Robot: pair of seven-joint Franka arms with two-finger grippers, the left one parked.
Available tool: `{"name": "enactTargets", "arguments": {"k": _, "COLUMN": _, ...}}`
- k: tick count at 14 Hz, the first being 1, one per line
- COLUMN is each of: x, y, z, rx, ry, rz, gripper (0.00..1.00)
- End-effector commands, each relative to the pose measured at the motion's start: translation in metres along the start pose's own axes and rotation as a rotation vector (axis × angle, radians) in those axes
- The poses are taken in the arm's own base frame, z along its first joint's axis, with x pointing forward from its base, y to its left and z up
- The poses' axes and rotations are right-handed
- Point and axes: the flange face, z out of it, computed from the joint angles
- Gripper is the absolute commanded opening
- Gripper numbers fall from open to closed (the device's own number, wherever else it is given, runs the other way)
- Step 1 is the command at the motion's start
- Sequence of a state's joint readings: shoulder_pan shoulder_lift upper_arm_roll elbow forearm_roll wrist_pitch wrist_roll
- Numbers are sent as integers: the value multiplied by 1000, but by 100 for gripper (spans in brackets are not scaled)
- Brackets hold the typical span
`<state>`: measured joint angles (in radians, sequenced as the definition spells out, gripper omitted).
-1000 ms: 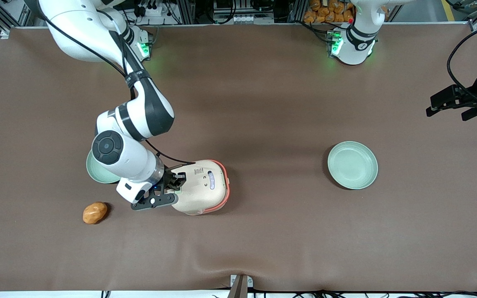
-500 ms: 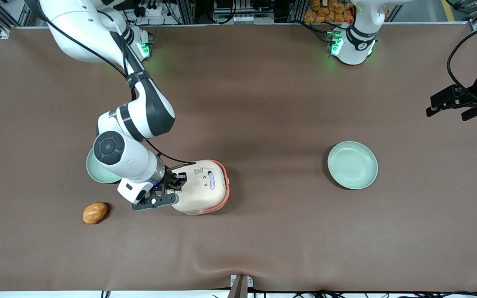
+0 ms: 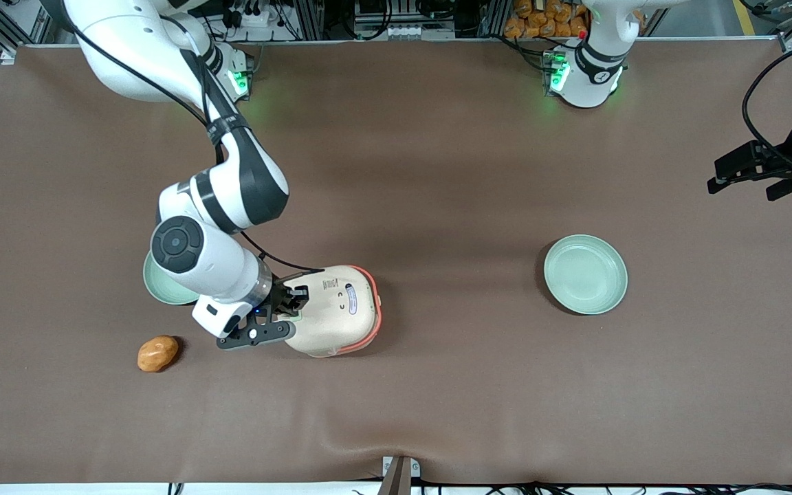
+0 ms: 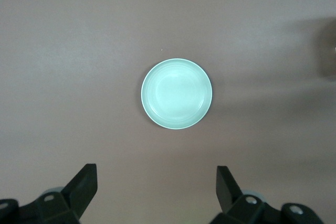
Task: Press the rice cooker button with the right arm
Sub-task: 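Lift the right gripper away as the cooker lid pops open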
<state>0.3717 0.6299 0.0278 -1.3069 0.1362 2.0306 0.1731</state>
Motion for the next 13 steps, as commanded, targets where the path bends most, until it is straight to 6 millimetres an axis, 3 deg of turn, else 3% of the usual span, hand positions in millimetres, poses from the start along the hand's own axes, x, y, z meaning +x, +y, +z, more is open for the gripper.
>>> {"name": "enactTargets", "arguments": {"k": 1, "x": -8, "y": -3, "z": -47, "rx": 48, "ry": -5, "rz": 28, "gripper": 12}}
{"name": "enactTargets", "arguments": {"k": 3, "x": -19, "y": -6, "z": -86, "rx": 68, "ry": -17, "rz": 27, "gripper": 22}}
{"name": "enactTargets", "arguments": {"k": 4, "x": -26, "y": -5, "z": -107, "rx": 68, "ry": -24, "rz": 26, "gripper": 32}}
{"name": "enactTargets", "arguments": {"k": 6, "x": -39, "y": 6, "z": -153, "rx": 69, "ry": -19, "rz": 35, "gripper": 66}}
{"name": "enactTargets", "arguments": {"k": 8, "x": -53, "y": 32, "z": -192, "rx": 62, "ry": -31, "rz": 65, "gripper": 97}}
{"name": "enactTargets", "arguments": {"k": 10, "x": -70, "y": 65, "z": -230, "rx": 55, "ry": -50, "rz": 105, "gripper": 100}}
{"name": "enactTargets", "arguments": {"k": 13, "x": -104, "y": 108, "z": -270, "rx": 32, "ry": -133, "rz": 155, "gripper": 100}}
